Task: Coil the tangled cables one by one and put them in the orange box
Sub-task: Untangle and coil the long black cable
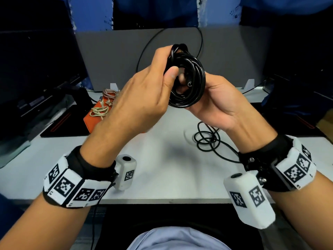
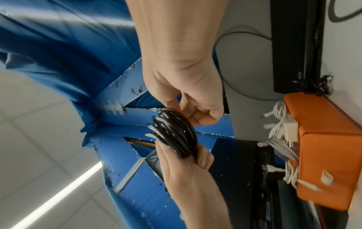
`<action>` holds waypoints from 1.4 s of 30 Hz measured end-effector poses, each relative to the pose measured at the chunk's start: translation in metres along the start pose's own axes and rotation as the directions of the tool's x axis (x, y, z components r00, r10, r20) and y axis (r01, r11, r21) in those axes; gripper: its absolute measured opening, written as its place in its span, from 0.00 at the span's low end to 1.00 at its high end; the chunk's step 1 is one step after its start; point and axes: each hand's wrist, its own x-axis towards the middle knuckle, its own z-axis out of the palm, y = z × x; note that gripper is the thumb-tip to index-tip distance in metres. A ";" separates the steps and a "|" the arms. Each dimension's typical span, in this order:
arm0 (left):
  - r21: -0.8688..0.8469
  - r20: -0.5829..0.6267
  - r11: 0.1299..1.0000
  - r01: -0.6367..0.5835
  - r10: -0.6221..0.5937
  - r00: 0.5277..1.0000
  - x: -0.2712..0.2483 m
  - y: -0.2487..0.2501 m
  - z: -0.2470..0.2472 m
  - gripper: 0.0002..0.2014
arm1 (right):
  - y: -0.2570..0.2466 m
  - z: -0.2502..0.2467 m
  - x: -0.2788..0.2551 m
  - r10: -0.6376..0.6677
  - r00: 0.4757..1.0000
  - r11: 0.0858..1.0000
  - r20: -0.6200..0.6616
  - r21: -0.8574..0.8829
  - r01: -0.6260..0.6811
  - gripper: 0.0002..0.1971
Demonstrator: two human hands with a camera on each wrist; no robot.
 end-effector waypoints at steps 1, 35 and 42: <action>0.022 0.000 1.000 0.013 -0.013 1.000 0.000 0.001 0.001 0.19 | -0.002 0.000 -0.001 -0.003 1.000 1.000 -0.004 -0.025 0.003 0.10; -0.420 0.092 0.892 0.165 -0.139 0.986 0.012 -0.036 0.007 0.17 | -0.004 -0.009 -0.007 -0.047 0.997 0.700 0.064 -0.710 0.079 0.31; -0.613 0.138 0.750 0.249 -0.209 0.968 0.010 -0.024 0.007 0.14 | -0.007 -0.013 -0.008 -0.023 0.992 0.672 0.122 -0.733 0.106 0.33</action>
